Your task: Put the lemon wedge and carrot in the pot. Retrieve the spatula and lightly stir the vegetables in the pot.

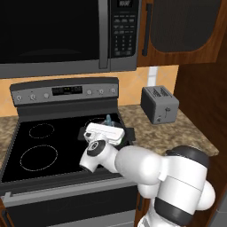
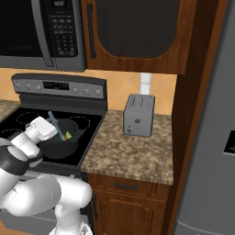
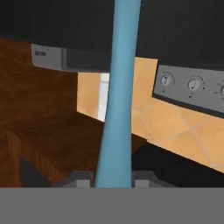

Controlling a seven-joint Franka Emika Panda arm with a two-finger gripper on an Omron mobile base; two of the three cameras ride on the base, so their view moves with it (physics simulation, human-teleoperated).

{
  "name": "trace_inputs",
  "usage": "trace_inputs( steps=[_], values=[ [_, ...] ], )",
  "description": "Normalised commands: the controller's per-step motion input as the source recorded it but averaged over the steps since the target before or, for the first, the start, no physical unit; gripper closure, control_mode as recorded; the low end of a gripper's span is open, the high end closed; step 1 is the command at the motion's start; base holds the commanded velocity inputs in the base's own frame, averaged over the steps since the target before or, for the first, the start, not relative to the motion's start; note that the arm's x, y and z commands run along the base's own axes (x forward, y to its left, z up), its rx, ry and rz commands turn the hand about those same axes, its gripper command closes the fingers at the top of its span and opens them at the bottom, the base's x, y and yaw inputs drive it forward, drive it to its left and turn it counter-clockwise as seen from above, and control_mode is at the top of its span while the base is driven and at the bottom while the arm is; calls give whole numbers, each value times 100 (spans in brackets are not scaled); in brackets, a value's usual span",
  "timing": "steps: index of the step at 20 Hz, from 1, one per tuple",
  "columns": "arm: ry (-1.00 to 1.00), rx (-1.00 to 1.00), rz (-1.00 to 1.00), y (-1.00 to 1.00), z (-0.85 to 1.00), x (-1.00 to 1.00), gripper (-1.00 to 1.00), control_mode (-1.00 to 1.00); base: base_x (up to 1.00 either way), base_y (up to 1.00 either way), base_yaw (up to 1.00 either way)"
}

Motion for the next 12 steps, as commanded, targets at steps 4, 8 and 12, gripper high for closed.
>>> trace_inputs(
  steps=[4, 8, 12],
  values=[
    [0, 3, 0, 0, 19, -4, 100, -100, 0, 0, 0],
    [0, 3, 0, 0, 35, -5, 100, -100, 0, 0, 0],
    [-2, 1, 0, -7, 50, 8, 100, -100, 0, 0, 0]
  ],
)
